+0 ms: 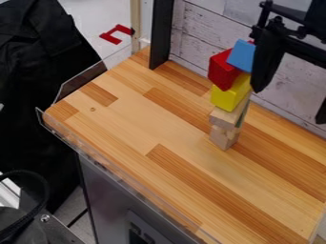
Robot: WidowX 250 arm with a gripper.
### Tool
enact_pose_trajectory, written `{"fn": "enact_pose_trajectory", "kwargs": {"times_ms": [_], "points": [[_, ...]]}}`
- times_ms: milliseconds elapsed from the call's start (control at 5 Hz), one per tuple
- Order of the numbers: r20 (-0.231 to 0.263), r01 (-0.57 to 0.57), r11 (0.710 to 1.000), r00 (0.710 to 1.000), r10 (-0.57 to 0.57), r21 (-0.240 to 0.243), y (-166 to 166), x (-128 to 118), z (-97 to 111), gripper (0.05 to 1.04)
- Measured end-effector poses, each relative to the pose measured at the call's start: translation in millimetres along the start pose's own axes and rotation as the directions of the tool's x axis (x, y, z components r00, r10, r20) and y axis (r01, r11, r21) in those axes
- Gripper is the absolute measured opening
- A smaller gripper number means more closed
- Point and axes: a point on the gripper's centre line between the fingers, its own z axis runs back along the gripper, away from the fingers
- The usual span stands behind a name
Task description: Removed the blue block from the tower and placed it at the left side of the table
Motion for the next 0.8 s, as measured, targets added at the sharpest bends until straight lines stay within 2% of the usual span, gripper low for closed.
{"fn": "enact_pose_trajectory", "kwargs": {"times_ms": [200,400,600,800], "points": [[-0.028,-0.003,1.000,1.000,0.003,0.012,0.9,0.0,-8.5,0.999],[0.005,0.002,1.000,1.000,-0.002,0.002,2.4,1.0,-11.4,0.999],[0.070,0.020,0.999,0.997,-0.018,-0.027,4.6,1.4,-1.1,0.999],[0.082,0.015,1.000,0.997,-0.013,-0.024,10.1,3.2,1.3,0.999]]}}
